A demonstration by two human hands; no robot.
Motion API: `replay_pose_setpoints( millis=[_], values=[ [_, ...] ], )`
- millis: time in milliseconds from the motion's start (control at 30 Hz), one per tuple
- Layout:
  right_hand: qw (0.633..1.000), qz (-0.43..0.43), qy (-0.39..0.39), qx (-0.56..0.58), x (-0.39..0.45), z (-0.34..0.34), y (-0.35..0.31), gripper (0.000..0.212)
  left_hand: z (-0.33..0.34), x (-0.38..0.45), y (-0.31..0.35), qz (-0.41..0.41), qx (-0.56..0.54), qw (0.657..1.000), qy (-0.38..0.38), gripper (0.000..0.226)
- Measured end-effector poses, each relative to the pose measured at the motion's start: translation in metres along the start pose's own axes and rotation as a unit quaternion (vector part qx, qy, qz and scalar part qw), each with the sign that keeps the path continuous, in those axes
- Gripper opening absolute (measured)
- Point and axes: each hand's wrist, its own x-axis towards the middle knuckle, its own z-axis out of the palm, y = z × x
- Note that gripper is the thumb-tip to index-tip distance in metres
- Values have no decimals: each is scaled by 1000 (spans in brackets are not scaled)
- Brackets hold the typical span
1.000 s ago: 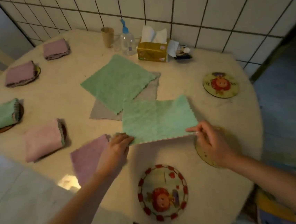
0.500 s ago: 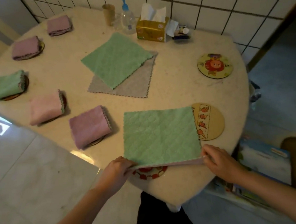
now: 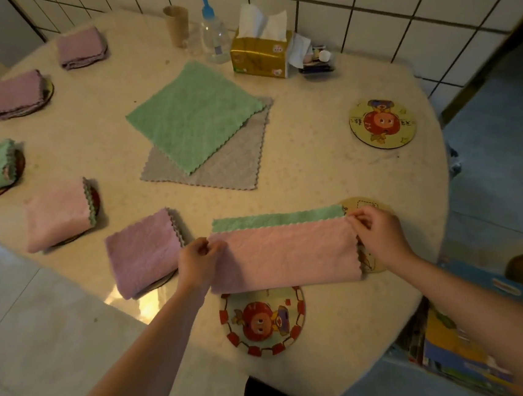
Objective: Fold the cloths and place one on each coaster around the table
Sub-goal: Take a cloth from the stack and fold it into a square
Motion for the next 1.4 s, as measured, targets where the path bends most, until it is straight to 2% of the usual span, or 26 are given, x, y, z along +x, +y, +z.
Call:
replay_pose_setpoints(
  millis=[233, 433, 733, 800, 833, 900, 933, 967, 1033, 1100, 1167, 1300, 1400],
  values=[
    [998, 35, -2, -45, 32, 13, 4, 14, 14, 35, 4, 14, 95, 995, 23, 27],
    [997, 28, -18, -65, 44, 13, 0, 14, 19, 47, 8, 40, 161, 985, 49, 21],
    [993, 67, -15, -95, 55, 18, -2, 16, 26, 51, 14, 29, 190, 977, 94, 27],
    [993, 77, 12, -85, 53, 15, -4, 18, 26, 41, 17, 53, 199, 971, 122, 23],
    [994, 75, 27, -79, 49, 13, -6, 19, 26, 35, 16, 97, 233, 958, 134, 23],
    [994, 28, 48, -93, 34, 9, -9, 15, 27, 18, 9, 237, 334, 904, 125, 32],
    [992, -23, 46, -117, 24, 9, -10, 13, 29, 8, 4, 306, 360, 876, 91, 38],
    [986, -85, 22, -143, 11, 10, -11, 14, 32, -5, 0, 361, 366, 857, 36, 43],
    [961, -182, -90, -189, -18, 18, -13, 30, 45, -30, -13, 426, 369, 822, -84, 55],
    [904, -282, -164, -278, -44, 32, -6, 42, 59, -46, -29, 442, 419, 779, -151, 62],
    [844, -360, -177, -354, -58, 44, 9, 49, 65, -50, -42, 428, 458, 761, -168, 64],
    [813, -376, -166, -413, -60, 37, 41, 69, 49, -45, -54, 414, 493, 748, -160, 64],
    [798, -388, -154, -434, -61, 22, 56, 80, 26, -40, -65, 377, 499, 765, -155, 65]
  ],
)
